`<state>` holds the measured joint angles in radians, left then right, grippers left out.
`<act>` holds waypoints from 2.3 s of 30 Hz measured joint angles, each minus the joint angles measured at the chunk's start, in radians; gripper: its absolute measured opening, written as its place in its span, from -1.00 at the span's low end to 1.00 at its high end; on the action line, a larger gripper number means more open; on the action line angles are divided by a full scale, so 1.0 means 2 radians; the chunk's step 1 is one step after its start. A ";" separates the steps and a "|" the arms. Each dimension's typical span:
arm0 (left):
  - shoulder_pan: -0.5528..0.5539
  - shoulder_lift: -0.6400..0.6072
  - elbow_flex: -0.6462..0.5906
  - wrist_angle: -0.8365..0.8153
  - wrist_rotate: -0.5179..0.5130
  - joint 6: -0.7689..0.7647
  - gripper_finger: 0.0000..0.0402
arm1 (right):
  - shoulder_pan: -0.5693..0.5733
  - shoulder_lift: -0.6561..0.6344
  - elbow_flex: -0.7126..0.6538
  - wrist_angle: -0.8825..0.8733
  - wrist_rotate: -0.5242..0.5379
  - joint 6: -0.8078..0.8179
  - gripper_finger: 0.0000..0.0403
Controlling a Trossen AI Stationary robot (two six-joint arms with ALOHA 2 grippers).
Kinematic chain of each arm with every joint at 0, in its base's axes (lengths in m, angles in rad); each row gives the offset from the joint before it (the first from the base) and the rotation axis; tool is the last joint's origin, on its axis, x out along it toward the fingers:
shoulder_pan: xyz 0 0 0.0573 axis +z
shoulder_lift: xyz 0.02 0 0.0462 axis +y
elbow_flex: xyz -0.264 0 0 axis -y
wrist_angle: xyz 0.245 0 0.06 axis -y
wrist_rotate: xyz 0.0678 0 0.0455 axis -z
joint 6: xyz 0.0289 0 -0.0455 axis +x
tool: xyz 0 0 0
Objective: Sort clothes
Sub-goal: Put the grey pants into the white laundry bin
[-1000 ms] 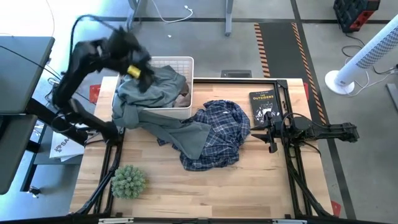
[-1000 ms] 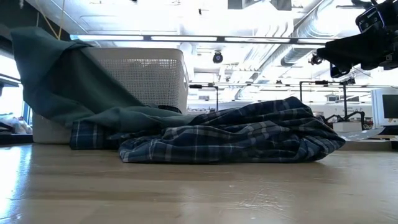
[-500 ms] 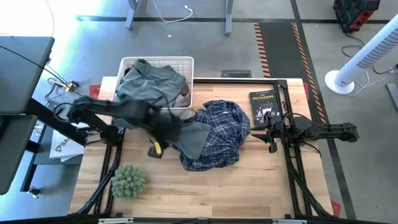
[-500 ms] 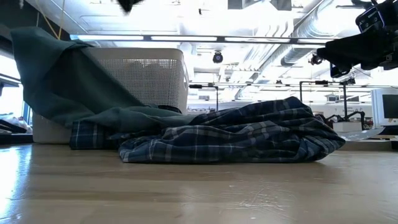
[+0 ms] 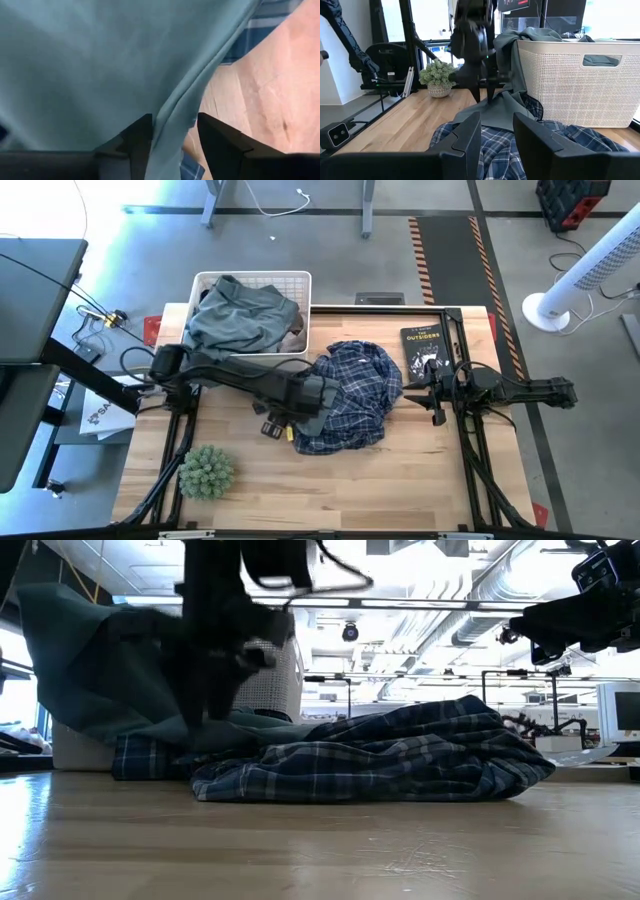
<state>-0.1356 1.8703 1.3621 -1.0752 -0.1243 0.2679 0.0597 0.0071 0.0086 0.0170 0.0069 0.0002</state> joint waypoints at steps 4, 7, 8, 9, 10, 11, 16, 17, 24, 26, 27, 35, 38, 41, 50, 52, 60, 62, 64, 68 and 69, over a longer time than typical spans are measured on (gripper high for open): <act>0.007 0.013 0.000 -0.002 0.022 -0.008 -0.54 | 0.000 0.000 0.000 0.000 0.000 0.000 -0.44; 0.013 0.012 0.013 -0.027 0.043 -0.033 -0.91 | 0.000 0.000 0.000 0.000 0.000 0.000 -0.44; 0.013 0.010 0.020 -0.037 0.043 -0.043 -0.94 | 0.000 0.000 0.000 0.000 0.000 0.000 -0.44; 0.013 0.007 0.029 -0.044 0.037 -0.052 -0.95 | 0.000 0.000 0.000 0.000 0.000 0.000 -0.44; 0.013 0.001 0.040 -0.052 0.027 -0.060 -0.96 | 0.000 0.000 0.000 0.000 0.000 0.000 -0.44; 0.013 -0.008 0.054 -0.063 0.019 -0.070 -0.97 | 0.000 0.000 0.000 0.000 0.000 0.000 -0.44; 0.008 -0.067 0.157 -0.123 -0.002 -0.142 -0.99 | 0.000 0.000 0.000 0.000 0.000 0.000 -0.44; 0.008 -0.080 0.185 -0.129 -0.014 -0.158 -0.99 | 0.000 0.000 0.000 0.000 0.000 0.000 -0.44; 0.029 -0.157 0.400 -0.081 -0.234 -0.176 -0.99 | 0.000 0.000 0.000 0.000 0.000 0.000 -0.44; 0.052 -0.176 0.442 -0.024 -0.281 -0.114 -0.99 | 0.000 0.000 0.000 0.000 0.000 0.000 -0.44; 0.069 -0.182 0.457 0.007 -0.283 -0.074 -0.99 | 0.000 0.000 0.000 0.000 0.000 0.000 -0.44; 0.292 -0.199 0.496 0.066 -0.124 0.074 -1.00 | 0.000 0.000 0.000 0.000 0.000 0.000 -0.44; 0.364 -0.188 0.488 -0.045 -0.030 0.043 -1.00 | 0.000 0.000 0.000 0.000 0.000 0.000 -0.44; 0.413 -0.178 0.441 -0.180 0.002 0.044 -1.00 | 0.000 0.000 0.000 0.000 0.000 0.000 -0.44; 0.508 -0.171 0.097 -0.126 0.027 0.100 -1.00 | 0.000 0.000 0.000 0.000 0.000 0.000 -0.44; 0.526 -0.160 0.023 -0.083 0.026 0.105 -1.00 | 0.000 0.000 0.000 0.000 0.000 0.000 -0.44; 0.544 -0.077 -0.110 -0.042 0.028 0.047 -0.94 | 0.000 0.000 0.000 0.000 0.000 0.000 -0.44; 0.542 -0.065 -0.092 -0.059 0.004 0.038 -0.87 | 0.000 0.000 0.000 0.000 0.000 0.000 -0.44; 0.542 -0.064 -0.056 -0.085 -0.001 0.043 -0.77 | 0.000 0.000 0.000 0.000 0.000 0.000 -0.44; 0.542 -0.075 0.082 -0.134 -0.021 0.035 -0.57 | 0.000 0.000 0.000 0.000 0.000 0.000 -0.44; 0.541 -0.078 0.120 -0.154 -0.024 0.023 -0.53 | 0.000 0.000 0.000 0.000 0.000 0.000 -0.44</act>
<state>0.9466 1.7136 1.6020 -1.3840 -0.1725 0.3135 0.0597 0.0071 0.0086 0.0170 0.0067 -0.0002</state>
